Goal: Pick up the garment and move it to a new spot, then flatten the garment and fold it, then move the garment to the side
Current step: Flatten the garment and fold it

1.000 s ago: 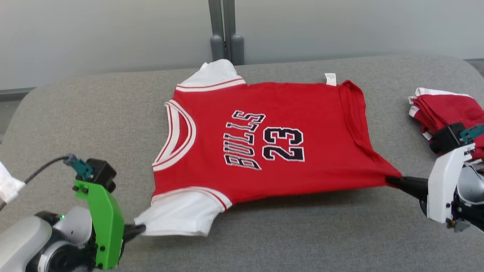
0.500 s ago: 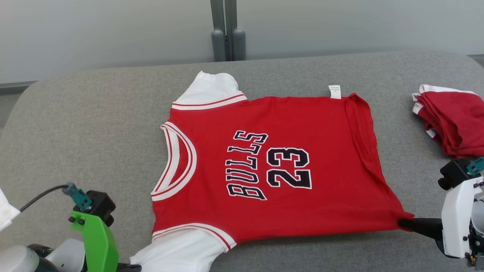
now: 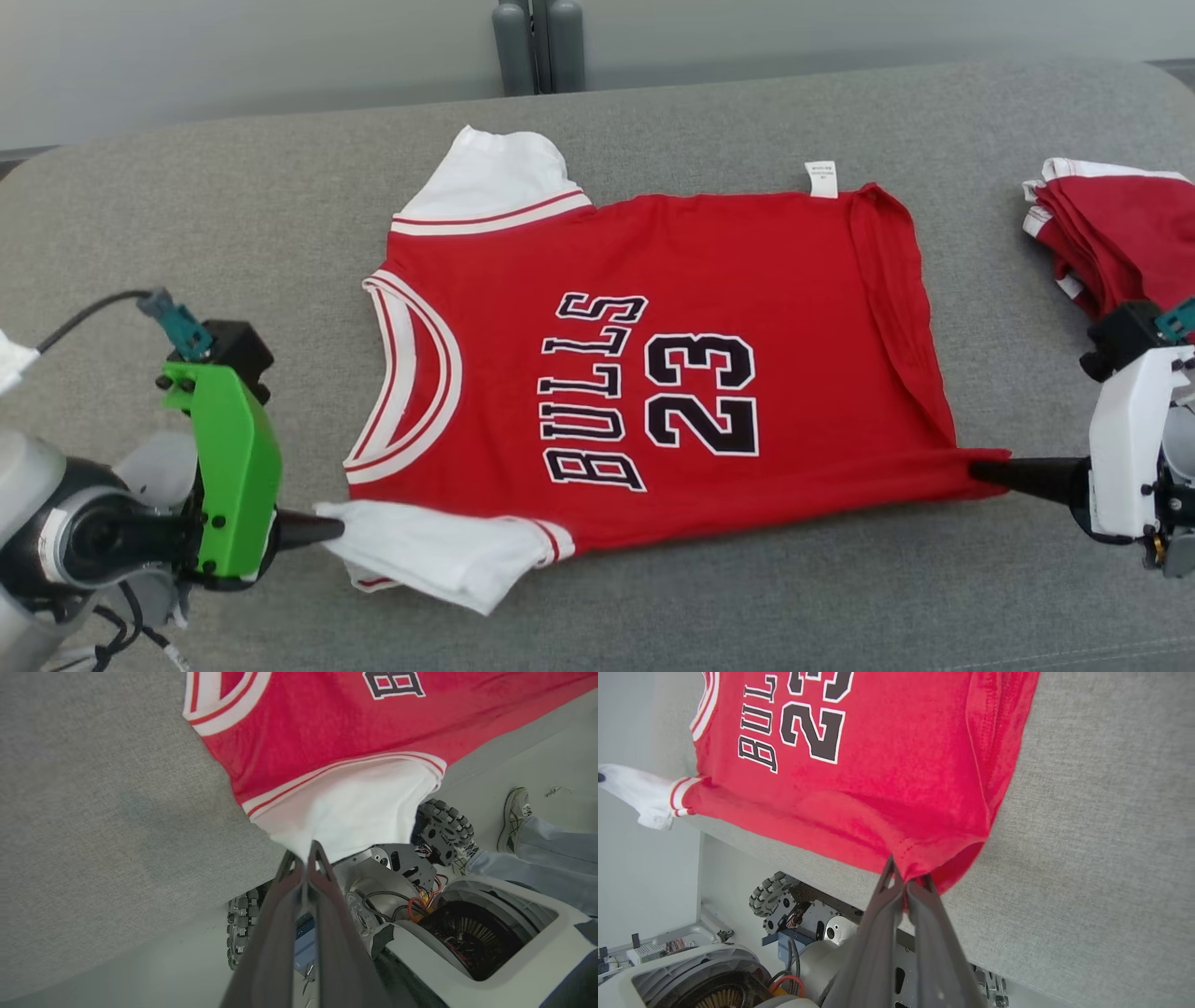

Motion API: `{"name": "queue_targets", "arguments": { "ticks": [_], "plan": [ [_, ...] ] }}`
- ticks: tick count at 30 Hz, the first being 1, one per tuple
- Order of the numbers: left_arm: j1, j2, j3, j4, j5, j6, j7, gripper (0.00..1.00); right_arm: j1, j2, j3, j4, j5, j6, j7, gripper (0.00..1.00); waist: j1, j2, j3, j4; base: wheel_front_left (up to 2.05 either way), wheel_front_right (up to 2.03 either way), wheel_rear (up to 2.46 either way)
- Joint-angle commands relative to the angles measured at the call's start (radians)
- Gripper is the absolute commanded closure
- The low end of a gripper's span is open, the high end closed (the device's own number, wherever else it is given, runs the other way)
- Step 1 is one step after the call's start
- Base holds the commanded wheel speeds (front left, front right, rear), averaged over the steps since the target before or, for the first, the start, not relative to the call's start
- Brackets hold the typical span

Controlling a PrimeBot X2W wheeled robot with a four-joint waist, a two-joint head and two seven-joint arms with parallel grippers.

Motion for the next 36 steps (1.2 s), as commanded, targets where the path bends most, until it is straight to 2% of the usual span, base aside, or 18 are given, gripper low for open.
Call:
{"name": "queue_targets", "arguments": {
  "ticks": [1, 10, 17, 25, 28, 30, 31, 32, 33, 34, 36],
  "plan": [
    [-0.032, -0.02, 0.004, 0.025, -0.001, -0.005, 0.013, 1.0, -0.022, 0.011, -0.009, 0.012, 0.018, 0.0, 0.009, 1.0, 0.0001, -0.0001, 0.034, -0.015, 0.0, 0.0, 0.0],
    [-0.165, -0.14, 0.015, 0.215, 0.038, -0.027, 0.008, 1.0, -0.092, 0.055, -0.029, 0.098, 0.061, 0.0, 0.03, 1.0, 0.0001, -0.0001, 0.109, -0.016, 0.0, 0.0, 0.0],
    [-0.248, -0.221, 0.018, 0.362, 0.079, -0.073, -0.032, 1.0, -0.129, 0.088, -0.023, 0.136, 0.047, 0.0, 0.037, 1.0, 0.0001, -0.0001, 0.148, -0.022, 0.0, 0.0, 0.0],
    [-0.286, -0.277, 0.024, 0.494, 0.125, -0.133, -0.117, 1.0, -0.158, 0.135, -0.026, 0.178, 0.055, 0.0, 0.026, 1.0, 0.0001, -0.0001, 0.154, -0.028, 0.0, 0.0, 0.0],
    [-0.288, -0.299, 0.019, 0.536, 0.131, -0.156, -0.138, 1.0, -0.161, 0.145, -0.02, 0.185, 0.055, 0.0, 0.029, 0.92, 0.0001, -0.0001, 0.15, -0.027, 0.0, 0.0, 0.0],
    [-0.296, -0.309, 0.018, 0.558, 0.143, -0.176, -0.157, 1.0, -0.163, 0.148, -0.02, 0.186, 0.055, 0.0, 0.027, 0.75, 0.0001, -0.0001, 0.147, -0.026, 0.0, 0.0, 0.0],
    [-0.301, -0.315, 0.021, 0.572, 0.146, -0.185, -0.174, 1.0, -0.164, 0.15, -0.02, 0.188, 0.055, 0.0, 0.024, 0.61, 0.0001, -0.0001, 0.146, -0.026, 0.0, 0.0, 0.0],
    [-0.301, -0.321, 0.02, 0.584, 0.149, -0.193, -0.184, 0.73, -0.164, 0.151, -0.02, 0.189, 0.056, 0.0, 0.022, 0.54, 0.0001, -0.0001, 0.144, -0.025, 0.0, 0.0, 0.0],
    [-0.298, -0.329, 0.018, 0.598, 0.154, -0.2, -0.194, 0.63, -0.162, 0.153, -0.017, 0.192, 0.056, 0.0, 0.022, 0.45, 0.0001, -0.0001, 0.141, -0.025, 0.0, 0.0, 0.0],
    [-0.297, -0.335, 0.016, 0.609, 0.157, -0.205, -0.2, 0.0, -0.161, 0.155, -0.017, 0.194, 0.055, 0.0, 0.02, 0.04, 0.0001, -0.0001, 0.137, -0.024, 0.0, 0.0, 0.0],
    [-0.289, -0.342, 0.01, 0.634, 0.159, -0.214, -0.202, 0.0, -0.154, 0.16, -0.015, 0.199, 0.055, 0.0, 0.012, 0.0, 0.0001, -0.0001, 0.125, -0.023, 0.0, 0.0, 0.0]
  ]
}}
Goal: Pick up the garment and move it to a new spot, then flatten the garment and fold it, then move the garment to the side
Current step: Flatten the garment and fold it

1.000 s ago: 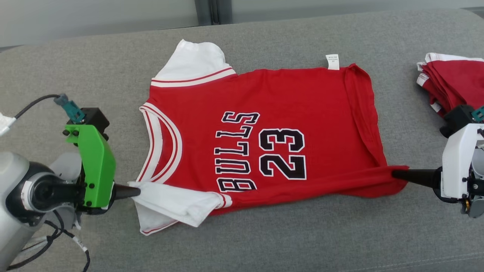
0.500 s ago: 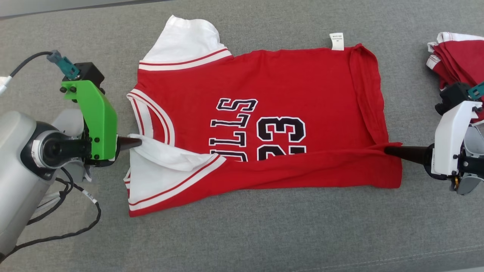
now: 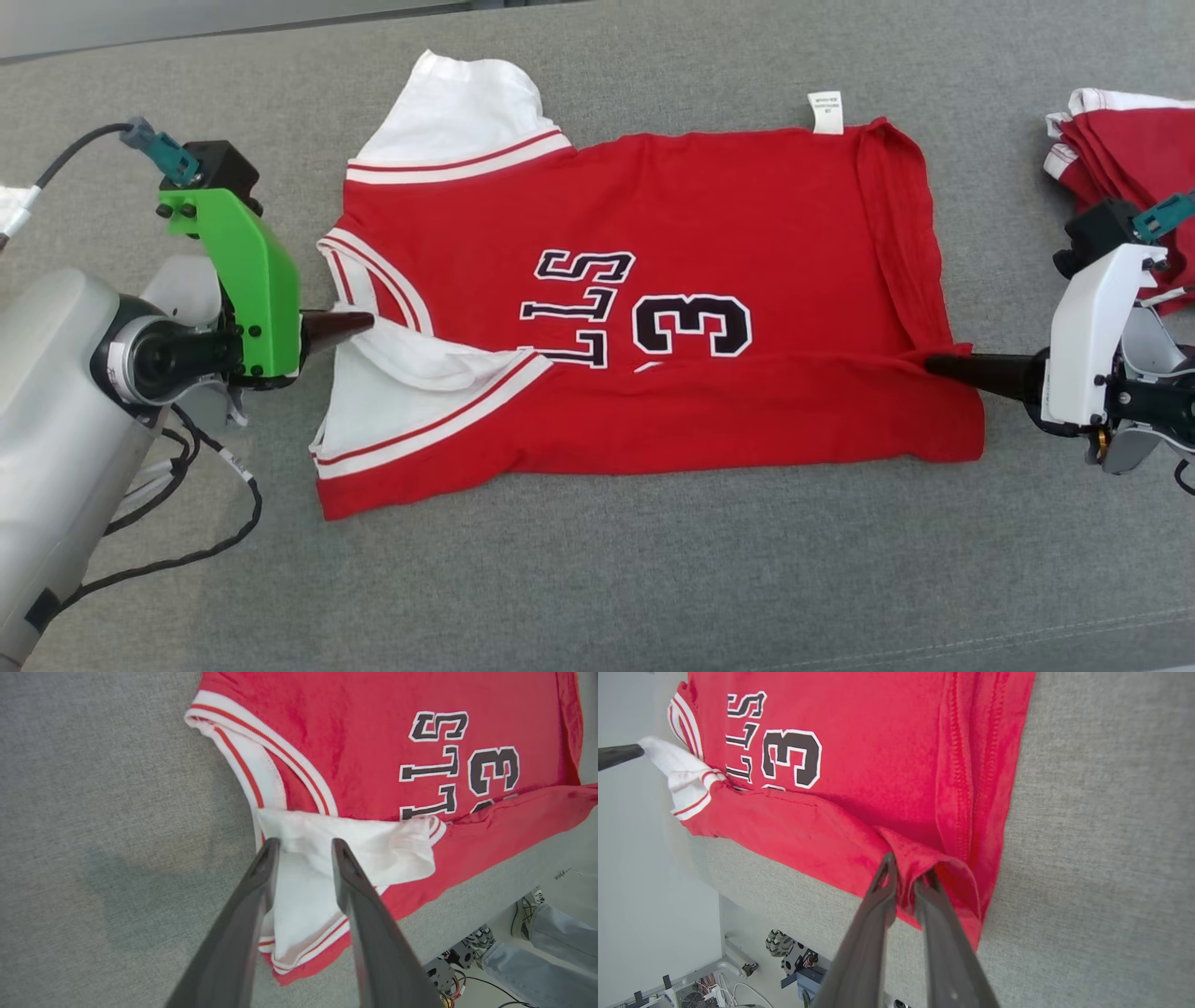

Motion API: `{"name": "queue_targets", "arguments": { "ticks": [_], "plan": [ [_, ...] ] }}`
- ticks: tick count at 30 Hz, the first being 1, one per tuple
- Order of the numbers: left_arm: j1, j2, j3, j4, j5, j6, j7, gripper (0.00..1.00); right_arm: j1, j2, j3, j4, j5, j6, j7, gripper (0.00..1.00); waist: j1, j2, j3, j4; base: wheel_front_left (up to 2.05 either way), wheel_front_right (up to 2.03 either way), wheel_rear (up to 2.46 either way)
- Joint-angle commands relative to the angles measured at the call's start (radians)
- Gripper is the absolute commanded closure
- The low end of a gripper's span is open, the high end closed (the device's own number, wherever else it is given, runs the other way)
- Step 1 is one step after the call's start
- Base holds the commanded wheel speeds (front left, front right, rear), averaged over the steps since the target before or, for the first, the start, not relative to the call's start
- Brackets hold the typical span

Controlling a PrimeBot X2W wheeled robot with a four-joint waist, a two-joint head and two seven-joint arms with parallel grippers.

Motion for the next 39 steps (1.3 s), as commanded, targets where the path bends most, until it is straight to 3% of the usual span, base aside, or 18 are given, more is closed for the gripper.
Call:
{"name": "queue_targets", "arguments": {
  "ticks": [1, 5, 9, 13, 16, 19, 22, 25, 29, 33, 36, 39],
  "plan": [
    [0.004, -0.003, -0.003, 0.013, 0.005, -0.01, -0.003, 0.0, 0.005, 0.005, 0.0, 0.002, -0.001, 0.0, -0.014, 0.0, 0.0, 0.0, -0.016, 0.002, 0.0, 0.0, 0.0],
    [0.018, -0.006, -0.01, 0.033, 0.023, -0.031, -0.036, 0.0, 0.02, 0.004, -0.007, 0.003, -0.006, 0.0, -0.051, 0.0, 0.0, 0.0, -0.054, 0.006, 0.0, 0.0, 0.0],
    [0.034, 0.006, -0.009, 0.019, 0.058, -0.053, -0.121, 0.0, 0.026, -0.004, -0.054, -0.036, -0.032, 0.0, -0.174, 0.0, 0.0, 0.0, -0.103, 0.011, 0.0, 0.0, 0.0],
    [0.06, 0.036, 0.008, -0.017, 0.137, -0.058, -0.296, 0.0, 0.06, -0.024, -0.095, -0.077, -0.108, 0.0, -0.365, 0.0, 0.0, 0.0, -0.142, 0.015, 0.0, 0.0, 0.0],
    [0.104, 0.053, 0.018, -0.064, 0.198, -0.034, -0.433, 0.0, 0.106, -0.027, -0.132, -0.076, -0.157, 0.0, -0.544, 0.0, 0.0, 0.0, -0.167, 0.017, 0.0, 0.0, 0.0],
    [0.149, 0.088, 0.031, -0.123, 0.279, 0.023, -0.578, 0.0, 0.158, -0.017, -0.158, -0.059, -0.196, 0.0, -0.669, 0.0, 0.0, 0.0, -0.185, 0.018, 0.0, 0.0, 0.0],
    [0.238, 0.113, 0.04, -0.193, 0.354, 0.11, -0.729, 0.0, 0.215, 0.006, -0.239, -0.029, -0.258, 0.0, -0.708, 0.0, 0.0, 0.0, -0.198, 0.017, 0.0, 0.0, 0.0],
    [0.324, 0.129, 0.064, -0.258, 0.403, 0.206, -0.866, 0.0, 0.31, 0.083, -0.462, 0.004, -0.375, 0.0, -0.709, 0.0, 0.0, 0.0, -0.203, 0.014, 0.0, 0.0, 0.0],
    [0.445, 0.109, 0.093, -0.343, 0.433, 0.312, -1.029, 0.0, 0.506, 0.222, -0.775, -0.019, -0.628, 0.001, -0.709, 0.0, 0.0, 0.0, -0.206, 0.024, 0.0, 0.0, 0.0],
    [0.535, 0.084, 0.127, -0.392, 0.477, 0.379, -1.087, 0.0, 0.694, 0.375, -1.011, -0.096, -0.888, 0.0, -0.709, 0.0, 0.0, 0.0, -0.211, 0.029, 0.0, 0.0, 0.0],
    [0.6, 0.042, 0.184, -0.427, 0.526, 0.414, -1.098, 0.0, 0.793, 0.465, -1.091, -0.131, -1.005, 0.0, -0.709, 0.0, 0.0, 0.0, -0.221, 0.029, 0.0, 0.0, 0.0],
    [0.697, -0.02, 0.257, -0.466, 0.612, 0.432, -1.097, 0.0, 0.87, 0.524, -1.13, -0.136, -1.053, 0.0, -0.709, 0.0, 0.0, 0.0, -0.236, 0.027, 0.0, 0.0, 0.0]
  ]
}}
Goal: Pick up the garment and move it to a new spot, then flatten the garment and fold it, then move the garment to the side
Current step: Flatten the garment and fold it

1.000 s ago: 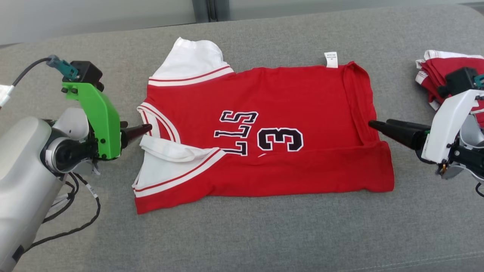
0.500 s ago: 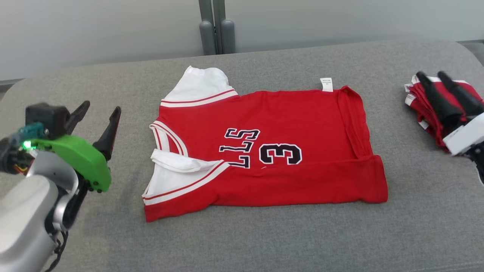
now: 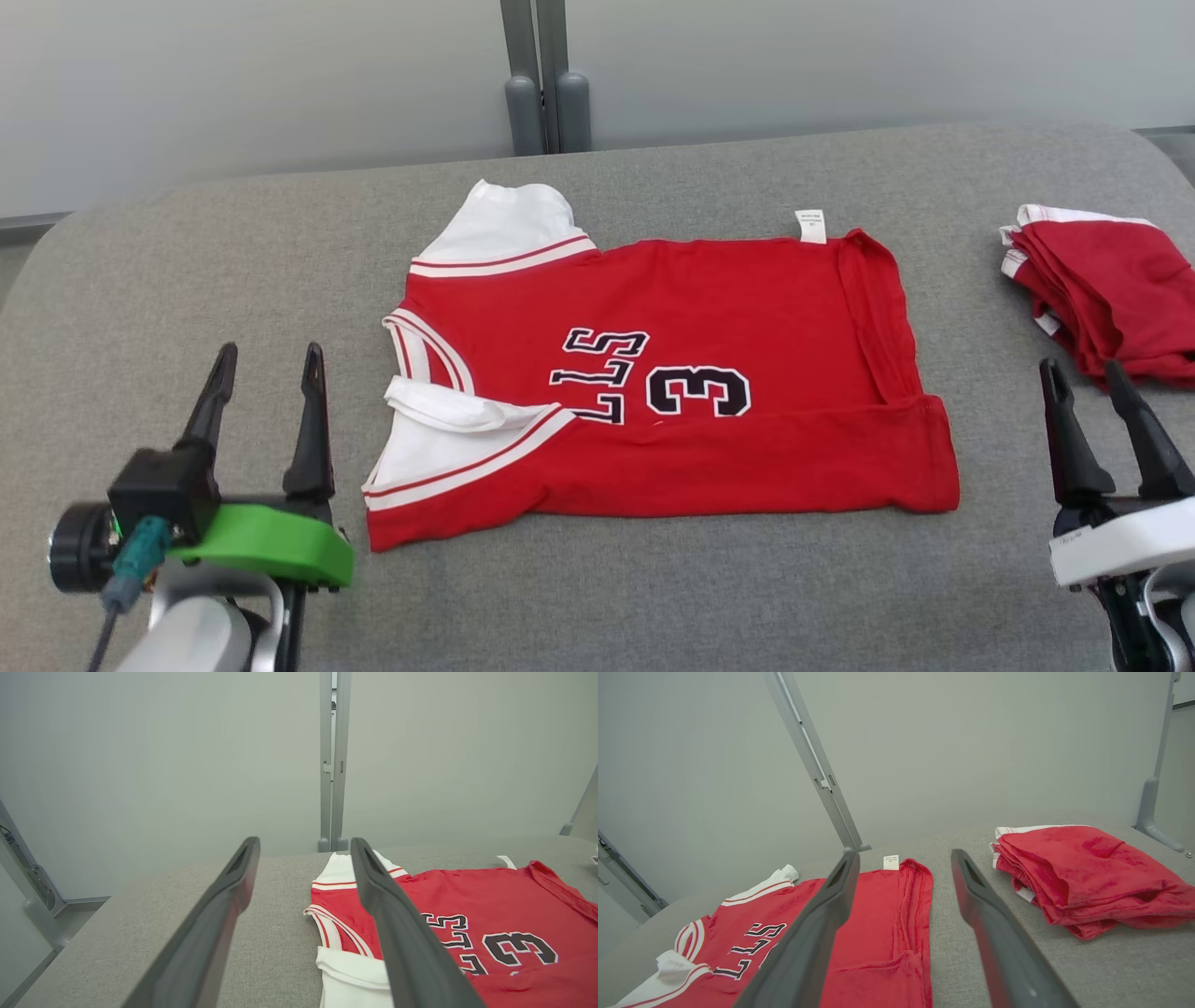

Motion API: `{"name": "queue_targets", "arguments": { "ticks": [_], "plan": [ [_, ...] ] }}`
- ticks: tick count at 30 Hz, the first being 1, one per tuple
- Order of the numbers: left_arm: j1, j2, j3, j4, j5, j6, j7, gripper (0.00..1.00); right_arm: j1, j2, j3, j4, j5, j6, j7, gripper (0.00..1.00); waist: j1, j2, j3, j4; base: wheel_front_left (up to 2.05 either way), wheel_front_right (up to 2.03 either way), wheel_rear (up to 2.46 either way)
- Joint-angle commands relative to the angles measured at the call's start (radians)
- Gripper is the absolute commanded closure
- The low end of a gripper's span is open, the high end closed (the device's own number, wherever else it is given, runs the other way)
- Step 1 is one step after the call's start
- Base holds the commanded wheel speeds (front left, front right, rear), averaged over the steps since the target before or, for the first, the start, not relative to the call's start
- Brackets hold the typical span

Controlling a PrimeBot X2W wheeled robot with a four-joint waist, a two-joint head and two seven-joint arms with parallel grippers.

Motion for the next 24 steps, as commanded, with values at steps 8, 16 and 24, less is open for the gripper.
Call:
{"name": "queue_targets", "arguments": {
  "ticks": [8, 16, 24],
  "plan": [
    [0.233, -0.164, 0.178, -0.008, 0.153, -0.068, -0.003, 0.0, 0.104, 0.068, -0.003, 0.031, -0.065, 0.0, -0.002, 0.0, 0.0, -0.0001, -0.019, -0.002, 0.0, 0.0, 0.0],
    [0.264, -0.235, 0.239, 0.088, 0.207, -0.188, -0.003, 0.0, 0.069, 0.051, 0.023, 0.101, -0.083, 0.0, 0.006, 0.0, 0.0, -0.0001, -0.02, 0.01, 0.0, 0.0, 0.0],
    [0.181, -0.244, 0.209, 0.242, 0.138, -0.26, 0.115, 0.0, -0.021, 0.052, 0.04, 0.24, -0.025, 0.0, 0.161, 0.0, 0.0, -0.0001, 0.015, 0.014, 0.0, 0.0, 0.0]
  ]
}}
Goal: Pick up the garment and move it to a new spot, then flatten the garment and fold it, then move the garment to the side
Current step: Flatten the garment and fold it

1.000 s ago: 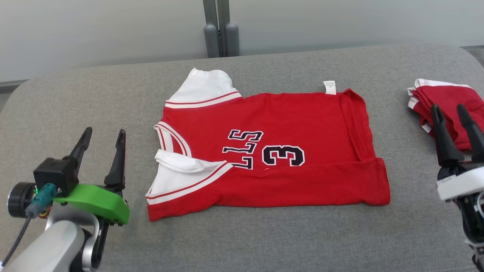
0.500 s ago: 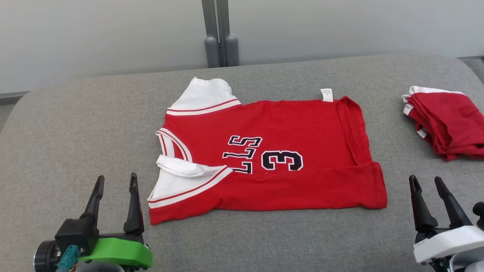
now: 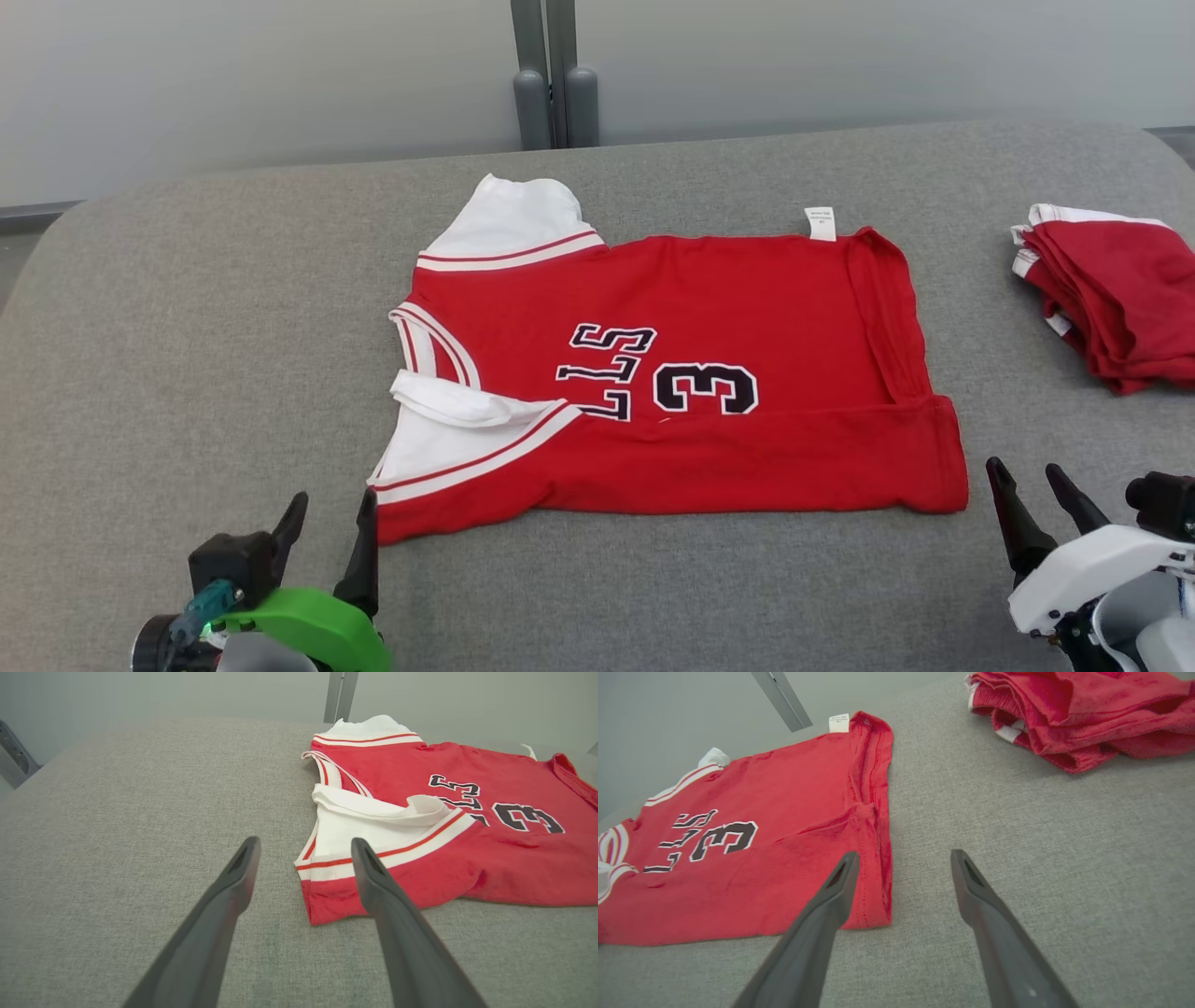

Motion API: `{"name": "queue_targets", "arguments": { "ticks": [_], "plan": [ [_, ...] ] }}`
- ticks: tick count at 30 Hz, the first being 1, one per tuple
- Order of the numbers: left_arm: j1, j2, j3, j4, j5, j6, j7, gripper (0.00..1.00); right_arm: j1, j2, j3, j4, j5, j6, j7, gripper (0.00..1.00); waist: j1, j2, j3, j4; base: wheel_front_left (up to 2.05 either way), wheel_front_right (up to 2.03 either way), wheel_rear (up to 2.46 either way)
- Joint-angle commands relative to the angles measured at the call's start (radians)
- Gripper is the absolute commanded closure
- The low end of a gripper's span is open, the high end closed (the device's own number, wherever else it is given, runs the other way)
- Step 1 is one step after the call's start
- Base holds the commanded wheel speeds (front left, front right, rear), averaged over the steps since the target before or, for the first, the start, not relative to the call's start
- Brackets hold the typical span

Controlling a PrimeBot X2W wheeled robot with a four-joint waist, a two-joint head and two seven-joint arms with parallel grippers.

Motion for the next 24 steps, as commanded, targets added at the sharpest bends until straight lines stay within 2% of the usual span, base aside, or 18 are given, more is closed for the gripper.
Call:
{"name": "queue_targets", "arguments": {
  "ticks": [1, 8, 14, 24],
  "plan": [
    [-0.036, -0.006, -0.001, 0.016, -0.017, -0.014, 0.022, 0.0, -0.028, 0.006, 0.006, 0.021, 0.018, 0.0, 0.041, 0.0, 0.0, 0.0, 0.016, 0.003, 0.0, 0.0, 0.0],
    [-0.132, -0.026, -0.053, 0.124, -0.05, -0.063, 0.174, 0.0, -0.116, 0.024, 0.031, 0.098, 0.064, 0.001, 0.188, 0.0, 0.0, 0.0, 0.066, 0.012, 0.0, 0.0, 0.0],
    [-0.201, -0.042, -0.066, 0.212, -0.075, -0.071, 0.269, 0.0, -0.155, 0.038, 0.042, 0.129, 0.06, 0.0, 0.239, 0.0, 0.0, 0.0, 0.08, 0.014, 0.0, 0.0, 0.0],
    [-0.21, -0.06, -0.056, 0.231, -0.139, -0.11, 0.315, 0.0, -0.149, 0.058, 0.045, 0.149, 0.076, 0.0, 0.304, 0.0, 0.0, 0.0, 0.085, 0.007, 0.0, 0.0, 0.0]
  ]
}}
